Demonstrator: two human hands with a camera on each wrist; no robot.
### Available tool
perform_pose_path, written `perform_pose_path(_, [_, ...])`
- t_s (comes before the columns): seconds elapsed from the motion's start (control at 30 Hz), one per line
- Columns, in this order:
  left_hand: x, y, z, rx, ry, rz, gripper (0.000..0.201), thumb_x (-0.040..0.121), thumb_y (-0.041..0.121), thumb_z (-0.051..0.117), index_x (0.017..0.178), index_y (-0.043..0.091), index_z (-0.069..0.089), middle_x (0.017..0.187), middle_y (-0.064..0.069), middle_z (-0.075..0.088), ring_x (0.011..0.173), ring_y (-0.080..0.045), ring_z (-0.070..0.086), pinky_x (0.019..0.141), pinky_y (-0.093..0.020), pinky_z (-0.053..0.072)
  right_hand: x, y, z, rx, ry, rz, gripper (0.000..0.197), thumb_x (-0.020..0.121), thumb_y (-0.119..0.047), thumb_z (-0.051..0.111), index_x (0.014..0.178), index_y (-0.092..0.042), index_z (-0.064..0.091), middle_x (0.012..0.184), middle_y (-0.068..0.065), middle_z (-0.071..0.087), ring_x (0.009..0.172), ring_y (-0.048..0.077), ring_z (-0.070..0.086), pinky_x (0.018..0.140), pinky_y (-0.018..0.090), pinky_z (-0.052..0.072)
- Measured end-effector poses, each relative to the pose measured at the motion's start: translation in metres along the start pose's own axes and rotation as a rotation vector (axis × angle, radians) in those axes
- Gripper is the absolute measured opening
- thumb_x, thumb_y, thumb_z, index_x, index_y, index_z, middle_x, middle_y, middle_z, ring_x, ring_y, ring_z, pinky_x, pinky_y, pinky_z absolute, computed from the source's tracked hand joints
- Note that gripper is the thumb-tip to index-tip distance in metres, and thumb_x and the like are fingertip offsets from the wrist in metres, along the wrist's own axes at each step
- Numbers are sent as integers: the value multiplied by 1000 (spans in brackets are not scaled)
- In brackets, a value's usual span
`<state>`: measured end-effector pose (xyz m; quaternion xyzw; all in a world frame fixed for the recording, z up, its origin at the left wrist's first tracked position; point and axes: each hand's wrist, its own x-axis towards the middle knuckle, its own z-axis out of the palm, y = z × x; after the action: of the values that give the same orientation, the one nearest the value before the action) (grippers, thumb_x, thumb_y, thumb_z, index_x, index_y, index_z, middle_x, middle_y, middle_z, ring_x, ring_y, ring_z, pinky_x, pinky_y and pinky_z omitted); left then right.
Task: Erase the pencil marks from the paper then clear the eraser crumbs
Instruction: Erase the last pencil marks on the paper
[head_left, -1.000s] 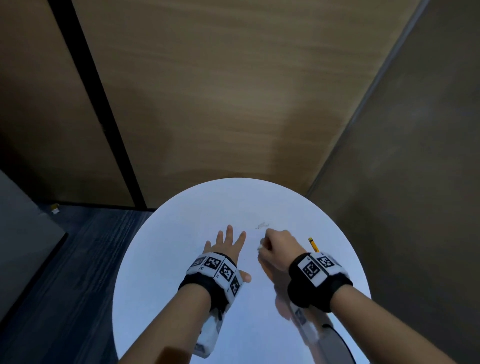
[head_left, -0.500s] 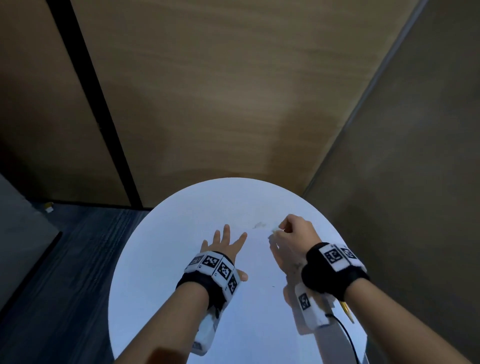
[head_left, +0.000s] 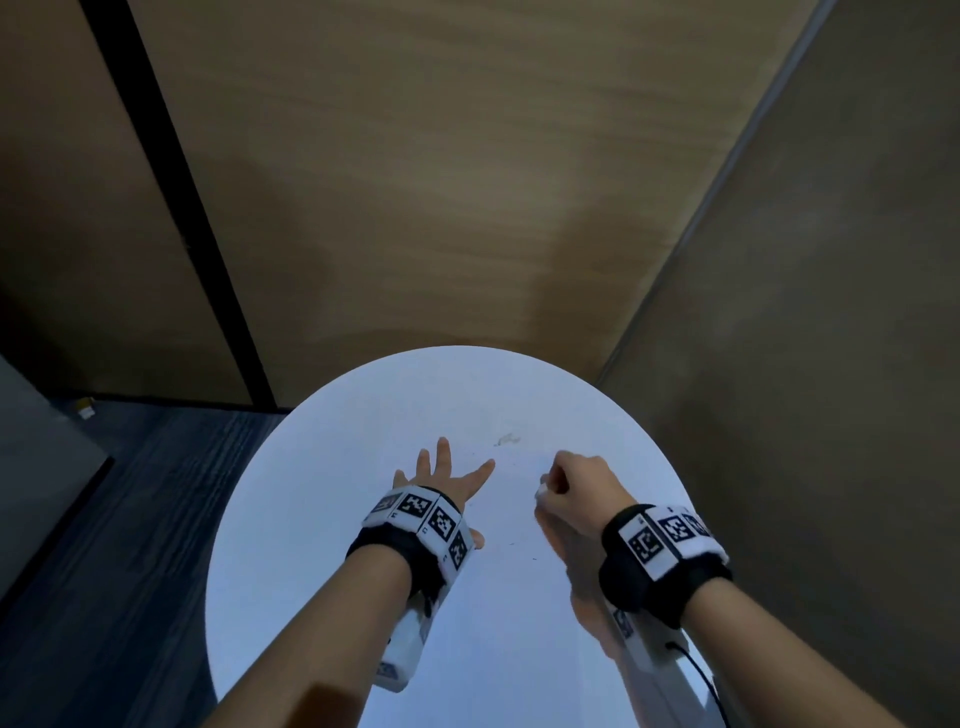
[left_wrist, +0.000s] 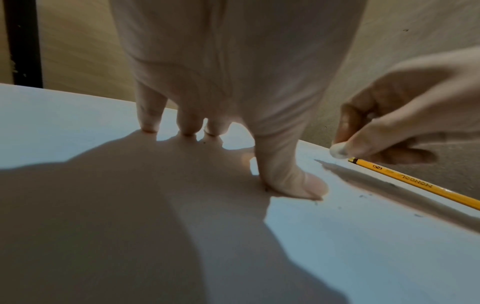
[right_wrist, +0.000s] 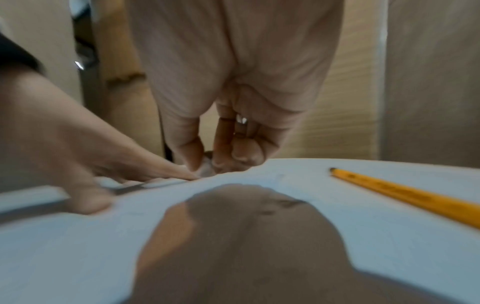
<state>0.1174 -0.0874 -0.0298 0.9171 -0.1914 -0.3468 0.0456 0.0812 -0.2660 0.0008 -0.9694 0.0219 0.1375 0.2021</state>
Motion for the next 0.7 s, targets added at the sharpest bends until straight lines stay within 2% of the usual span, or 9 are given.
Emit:
perform_pose_path(0.07, [0,-1,0,4,2,-3,96,85,49,64,148,43,-9,152,-17,-29,142,-41,-17,111,-60,2,-12,-10,10,28,-96,-80,26,82,-21,58,65,-23,38,72,-6,51,70,13,48,58,22,37])
perform_pose_path(0.13, [2,-1,1,3,6,6,97,85,50,64,148,43,-9,152,-17,-29,142,-42,-17,111,-60,2,-20,-11,20,21,-153,-107,24,83,-21,57,67,-22,39,72,-8,50,69,14,49,57,21,37])
perform_pose_path(0.27, [2,-3,3,-1,20,2,97,85,49,63,148,41,-9,153,-16,-28,142,-41,-16,111,-60,2,-10,1,18,34,-10,23,17,90,-25,52,78,-17,43,91,7,60,82,22,55,67,27,42])
perform_pose_path(0.37, [-2,-6,2,-50,47,-4,96,85,50,63,151,35,-6,155,-11,-24,144,-35,-13,114,-55,2,-9,5,12,218,83,122,19,90,-24,56,78,-13,47,83,4,57,77,18,51,65,27,38])
perform_pose_path(0.43, [-9,-12,0,-188,112,-10,84,91,39,60,152,29,3,158,-6,-14,146,-28,-4,116,-45,7,-12,9,7,378,107,187,28,89,-22,60,66,-15,45,69,-1,50,67,14,48,57,24,35])
perform_pose_path(0.53, [-21,-26,1,-483,354,-97,61,95,16,55,149,24,28,158,-2,17,142,-21,26,113,-29,25,-17,15,4,497,96,262,40,87,-19,62,54,-14,40,55,-1,42,55,14,45,54,24,35])
perform_pose_path(0.6, [-31,-38,5,-536,482,-215,53,95,11,52,144,23,37,152,-1,34,135,-21,39,109,-32,34,-22,18,4,528,99,300,45,86,-18,64,51,-14,36,50,-1,38,52,18,43,57,25,36])
perform_pose_path(0.63, [-36,-42,8,-511,501,-272,52,95,12,51,144,23,38,149,-2,38,132,-22,42,106,-33,37,-24,20,5,546,92,320,46,86,-19,65,51,-15,36,50,0,38,52,19,43,59,26,37])
perform_pose_path(0.7, [-46,-47,13,-395,443,-378,52,95,18,50,145,20,33,145,-7,40,127,-26,45,101,-34,41,-31,21,7,583,71,344,43,85,-20,66,53,-14,39,52,1,40,55,20,43,63,27,39])
